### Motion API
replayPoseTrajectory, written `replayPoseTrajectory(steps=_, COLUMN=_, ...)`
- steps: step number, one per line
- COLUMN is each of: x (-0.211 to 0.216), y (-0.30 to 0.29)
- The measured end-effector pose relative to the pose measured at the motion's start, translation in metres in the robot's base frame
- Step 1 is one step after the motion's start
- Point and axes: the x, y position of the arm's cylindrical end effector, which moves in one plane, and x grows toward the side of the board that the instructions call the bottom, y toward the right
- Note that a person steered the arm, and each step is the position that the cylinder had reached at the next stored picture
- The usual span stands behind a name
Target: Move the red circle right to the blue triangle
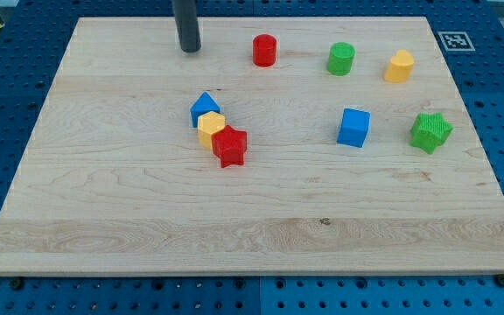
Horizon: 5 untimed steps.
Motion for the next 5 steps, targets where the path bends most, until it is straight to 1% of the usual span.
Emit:
replayPoseTrajectory(steps=1, x=-0.011, y=0.012)
replayPoseTrajectory(steps=3, x=-0.026, y=0.063)
replayPoseTrajectory(steps=4, x=-0.005, y=0.082)
replayPoseTrajectory(steps=5, x=0.044, y=0.082)
